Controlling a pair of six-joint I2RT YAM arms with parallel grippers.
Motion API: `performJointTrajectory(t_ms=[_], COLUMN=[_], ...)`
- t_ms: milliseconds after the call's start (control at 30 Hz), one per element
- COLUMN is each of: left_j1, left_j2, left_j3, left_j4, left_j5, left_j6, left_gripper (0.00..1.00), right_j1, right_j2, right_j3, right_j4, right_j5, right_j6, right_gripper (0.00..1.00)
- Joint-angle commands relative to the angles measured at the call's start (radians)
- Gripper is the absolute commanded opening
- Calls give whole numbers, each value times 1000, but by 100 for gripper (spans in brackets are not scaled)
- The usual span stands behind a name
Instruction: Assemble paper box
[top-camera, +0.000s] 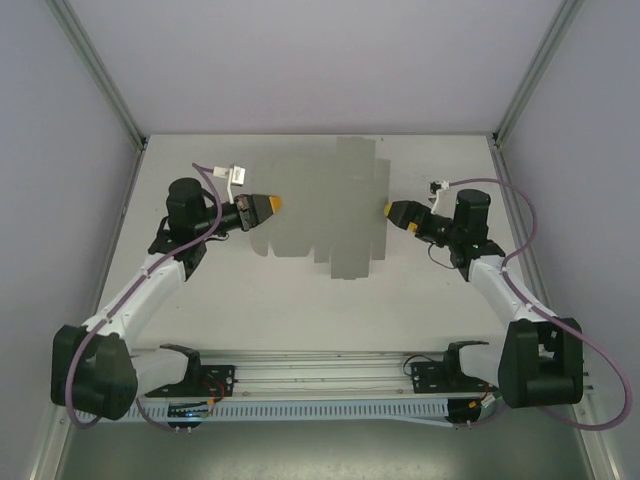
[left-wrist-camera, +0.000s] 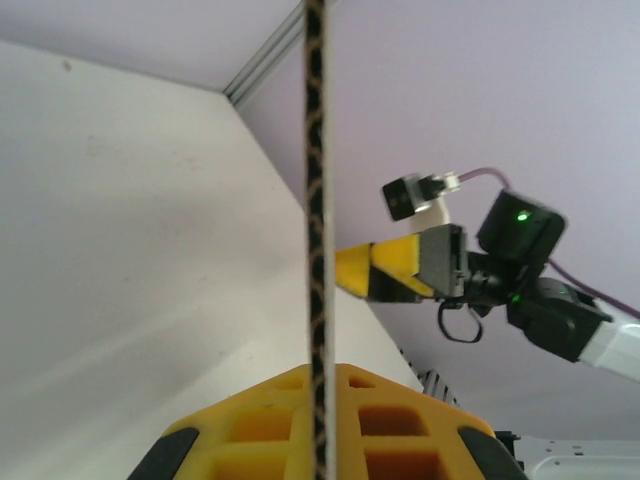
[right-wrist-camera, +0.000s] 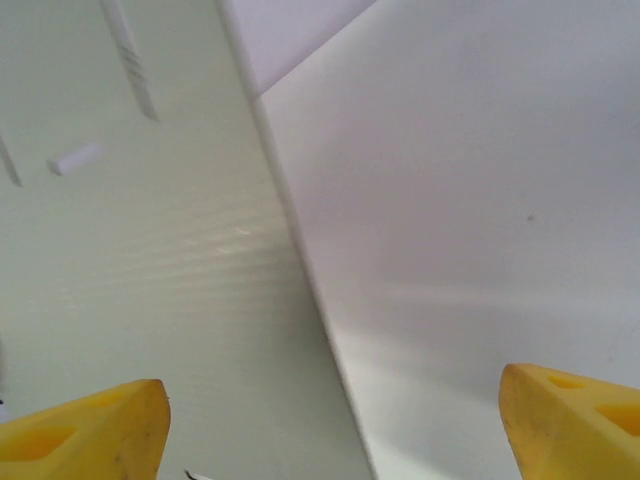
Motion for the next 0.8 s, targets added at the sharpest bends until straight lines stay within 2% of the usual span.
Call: performJointTrajectory(t_ms=[0,400,467,533,567,633,767], left_j1=[-4,-4,-5,-4,-4,-5,-4], left_j2=[-49,-63,-59,-59,-61,-63,-56], left_j3=[3,-10,-12,-11,-11,-8,2], left_j4=[94,129,133,130,124,94,27], left_j5=[23,28,22,10,3,-17,-60], left_j6=[-55,-89,-91,-89,-84,-68,-36], left_gripper=[0,0,0,0,0,0,0], right_j1=[-3,41,61,70,71,76,129], right_j2=[19,86,91,88,82,64,25], right_j3=[3,84,101,110,114,128,228], right_j4=[104,238,237,214,197,113,-254], right_j5=[-131,-228,-235,-225,-214,-177,42], right_j6=[48,107,109,106,98,52,-158], right_gripper=[80,61,54,39,28,18,12])
